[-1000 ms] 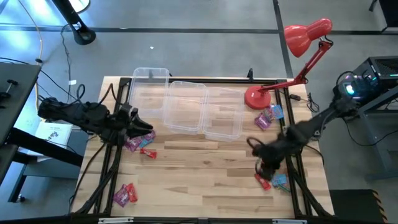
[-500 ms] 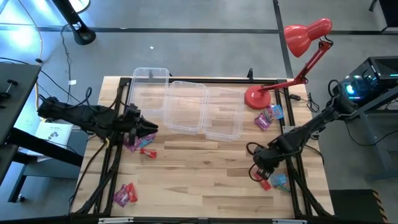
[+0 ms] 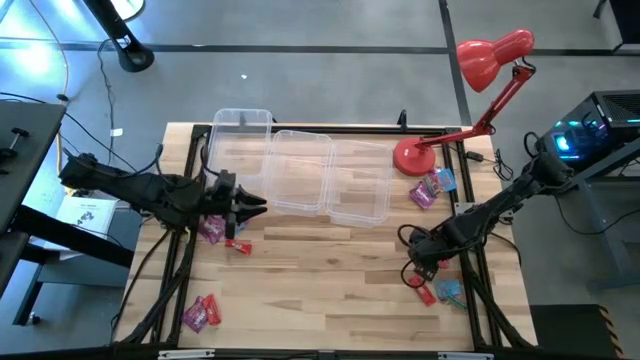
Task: Sort candy
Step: Put the top right red candy into the top right transparent bin
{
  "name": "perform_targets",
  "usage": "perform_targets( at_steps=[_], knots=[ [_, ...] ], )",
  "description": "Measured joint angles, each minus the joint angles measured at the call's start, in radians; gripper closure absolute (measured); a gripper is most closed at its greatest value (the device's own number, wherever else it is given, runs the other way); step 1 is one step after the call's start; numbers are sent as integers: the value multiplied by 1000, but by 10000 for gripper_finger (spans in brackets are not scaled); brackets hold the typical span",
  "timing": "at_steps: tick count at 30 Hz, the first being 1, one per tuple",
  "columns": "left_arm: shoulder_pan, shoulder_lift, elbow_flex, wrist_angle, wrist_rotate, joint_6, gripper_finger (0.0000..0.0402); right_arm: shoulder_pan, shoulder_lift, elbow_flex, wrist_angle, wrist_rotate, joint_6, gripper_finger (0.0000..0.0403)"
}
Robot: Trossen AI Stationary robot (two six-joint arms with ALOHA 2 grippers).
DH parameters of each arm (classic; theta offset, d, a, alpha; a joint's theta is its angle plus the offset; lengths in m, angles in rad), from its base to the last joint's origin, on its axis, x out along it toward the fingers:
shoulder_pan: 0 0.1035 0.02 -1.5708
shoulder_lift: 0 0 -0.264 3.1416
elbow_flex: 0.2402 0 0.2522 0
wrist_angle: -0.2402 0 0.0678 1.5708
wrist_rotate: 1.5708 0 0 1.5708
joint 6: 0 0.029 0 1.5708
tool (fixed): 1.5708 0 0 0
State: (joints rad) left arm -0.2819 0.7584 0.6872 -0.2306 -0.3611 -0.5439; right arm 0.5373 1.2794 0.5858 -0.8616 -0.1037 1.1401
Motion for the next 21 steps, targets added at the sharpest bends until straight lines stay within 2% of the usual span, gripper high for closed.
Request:
perform_targets(
  at_steps=[8,13,15,21],
  knots=[
    [0,65,0,-2,0,6,286,-1,159,8,16,-52,-64,167],
    [0,80,0,-9,-2,24,286,-12,196,14,18,-73,-49,178],
    [0,81,0,-8,-3,26,286,-18,196,20,14,-78,-45,211],
    [1,30,32,-5,-18,91,286,-20,162,93,-90,16,-19,363]
  ],
)
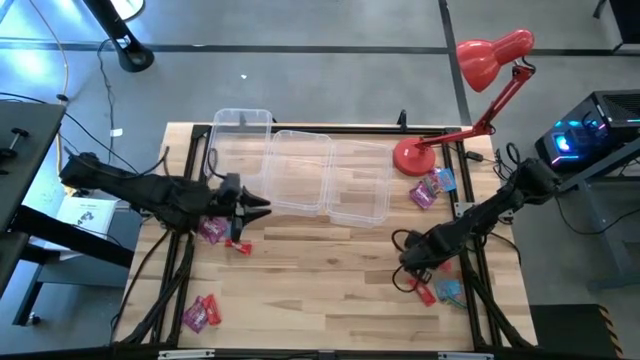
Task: Sort candy
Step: Put the top right red candy into the top right transparent bin
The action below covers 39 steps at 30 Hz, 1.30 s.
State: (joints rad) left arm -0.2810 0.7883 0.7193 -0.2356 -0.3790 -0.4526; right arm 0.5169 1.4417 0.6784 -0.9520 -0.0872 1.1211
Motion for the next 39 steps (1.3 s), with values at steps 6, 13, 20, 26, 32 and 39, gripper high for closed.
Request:
perform_targets(
  at_steps=[6,13,20,26,32,39],
  knots=[
    [0,-89,88,3,-123,172,286,0,-69,236,-220,176,-1,385],
    [1,-147,158,4,-276,314,287,-29,-86,624,-424,586,-8,389],
    [1,-152,159,-7,-341,360,287,-131,-88,770,-179,840,-282,390],
    [1,-112,159,-7,-342,361,287,-255,-64,697,252,785,-632,377],
    [2,-80,158,-12,-340,359,287,-417,-20,660,222,641,-651,289],
    [2,-82,158,-11,-340,353,287,-514,10,659,84,545,-572,181]
  ],
)
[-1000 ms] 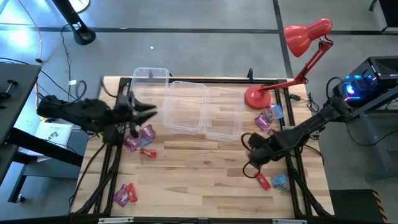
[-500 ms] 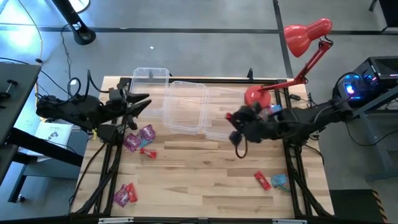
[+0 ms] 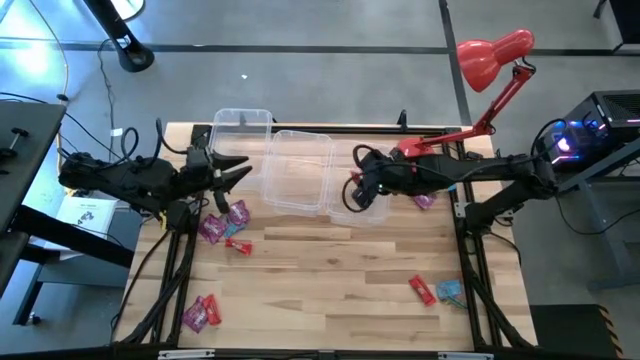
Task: Sort candy
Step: Put the top right red candy into the top right transparent bin, then put the middle right red candy into the top right transparent bin
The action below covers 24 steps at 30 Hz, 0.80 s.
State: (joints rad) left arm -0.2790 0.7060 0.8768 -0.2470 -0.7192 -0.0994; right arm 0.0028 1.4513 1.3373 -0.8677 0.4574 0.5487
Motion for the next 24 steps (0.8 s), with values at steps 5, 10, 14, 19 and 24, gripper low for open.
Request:
perform_targets(
  at_steps=[5,10,14,19,24],
  knots=[
    [5,3,0,0,-17,33,287,6,0,0,-16,-112,-35,157],
    [18,3,0,-4,-20,-1,287,91,0,0,-192,-280,45,156],
    [17,4,0,-12,-20,-1,287,251,-1,0,-326,-314,184,155],
    [17,4,0,-11,-19,-16,287,470,6,-9,-385,-329,534,155],
    [17,4,0,-11,17,-46,287,608,17,-211,-242,-516,856,155]
  ],
)
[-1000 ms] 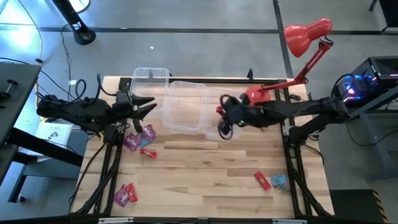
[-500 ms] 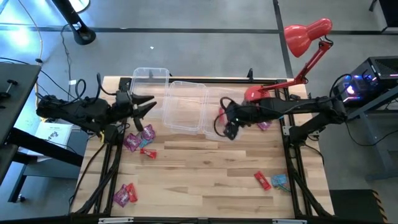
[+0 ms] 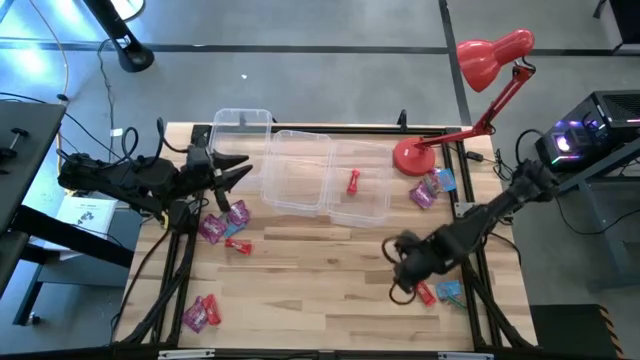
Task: Sort candy
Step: Put the middle right red candy into the top right transparent bin
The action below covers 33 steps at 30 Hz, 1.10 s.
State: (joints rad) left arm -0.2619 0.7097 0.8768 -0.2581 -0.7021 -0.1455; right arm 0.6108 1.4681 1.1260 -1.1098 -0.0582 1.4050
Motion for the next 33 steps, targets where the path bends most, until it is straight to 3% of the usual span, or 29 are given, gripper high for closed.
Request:
perform_targets(
  at_steps=[5,9,18,26,29,33],
  knots=[
    [1,0,0,0,11,24,287,55,0,-248,293,-117,165,155],
    [1,0,0,0,11,24,287,58,0,-343,363,-122,236,155],
    [0,0,0,-9,11,-10,287,59,3,-441,544,-135,238,155],
    [0,0,0,-11,9,-9,287,55,108,-430,538,-183,181,156],
    [0,0,0,-13,-6,-9,287,53,131,-412,506,-187,161,177],
    [1,1,0,-15,-19,-7,287,44,125,-378,391,-151,129,258]
  ],
)
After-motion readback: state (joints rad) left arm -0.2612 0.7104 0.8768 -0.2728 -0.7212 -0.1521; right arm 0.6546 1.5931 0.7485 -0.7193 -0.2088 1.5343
